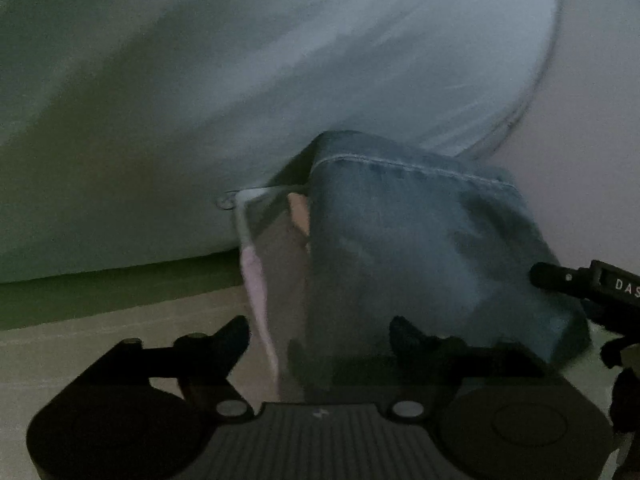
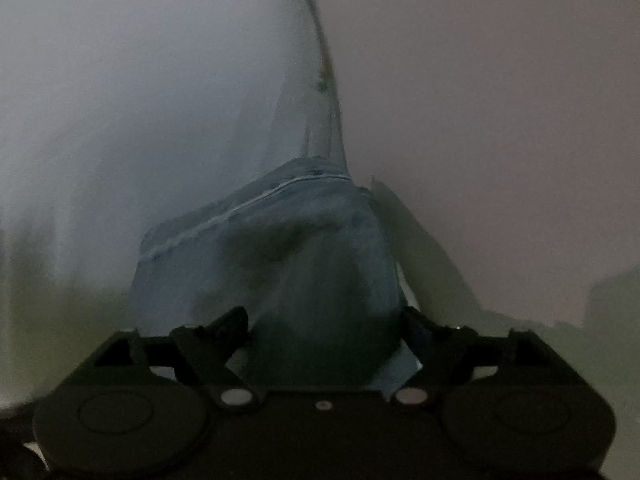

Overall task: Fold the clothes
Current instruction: 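Lower the folded jeans onto the beige and white stack with both tools, then open both tools and withdraw them from the stack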

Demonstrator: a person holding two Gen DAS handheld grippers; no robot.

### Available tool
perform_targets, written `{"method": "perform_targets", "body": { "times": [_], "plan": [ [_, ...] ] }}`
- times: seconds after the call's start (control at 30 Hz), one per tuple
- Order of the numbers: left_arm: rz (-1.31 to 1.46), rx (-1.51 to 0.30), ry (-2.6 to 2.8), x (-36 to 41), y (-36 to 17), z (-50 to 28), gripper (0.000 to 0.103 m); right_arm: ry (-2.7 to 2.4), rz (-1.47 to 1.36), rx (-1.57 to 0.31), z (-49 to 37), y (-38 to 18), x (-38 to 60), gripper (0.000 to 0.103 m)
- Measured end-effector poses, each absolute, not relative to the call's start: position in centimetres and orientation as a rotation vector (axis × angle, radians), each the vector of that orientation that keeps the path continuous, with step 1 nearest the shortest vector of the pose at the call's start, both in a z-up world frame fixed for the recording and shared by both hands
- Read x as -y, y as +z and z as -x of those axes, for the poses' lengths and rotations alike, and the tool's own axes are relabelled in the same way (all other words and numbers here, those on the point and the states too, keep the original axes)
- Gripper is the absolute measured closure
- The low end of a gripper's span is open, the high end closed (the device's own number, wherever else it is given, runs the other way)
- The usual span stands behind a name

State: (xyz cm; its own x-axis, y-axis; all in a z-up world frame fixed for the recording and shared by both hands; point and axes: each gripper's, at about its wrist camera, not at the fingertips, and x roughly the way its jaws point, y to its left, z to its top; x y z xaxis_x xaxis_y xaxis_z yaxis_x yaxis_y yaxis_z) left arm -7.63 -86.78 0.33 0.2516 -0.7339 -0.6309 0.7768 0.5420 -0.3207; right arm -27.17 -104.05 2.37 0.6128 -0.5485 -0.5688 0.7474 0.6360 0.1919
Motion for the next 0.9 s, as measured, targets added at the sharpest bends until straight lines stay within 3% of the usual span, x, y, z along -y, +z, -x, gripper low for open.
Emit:
{"method": "perform_targets", "body": {
  "times": [0.37,0.47,0.9],
  "plan": [
    [-0.119,-0.785,-1.050,76.5,2.7,15.8,0.007,-0.824,-0.278,-0.474,34.6,4.1,91.4,0.001],
    [-0.131,-0.747,-1.076,74.6,3.3,18.0,0.000,-0.817,-0.261,-0.485,36.1,3.8,88.6,0.001],
    [-0.252,-0.701,-0.958,68.0,1.7,25.1,0.000,-0.856,-0.317,-0.554,42.9,0.6,81.9,0.000]
  ]
}}
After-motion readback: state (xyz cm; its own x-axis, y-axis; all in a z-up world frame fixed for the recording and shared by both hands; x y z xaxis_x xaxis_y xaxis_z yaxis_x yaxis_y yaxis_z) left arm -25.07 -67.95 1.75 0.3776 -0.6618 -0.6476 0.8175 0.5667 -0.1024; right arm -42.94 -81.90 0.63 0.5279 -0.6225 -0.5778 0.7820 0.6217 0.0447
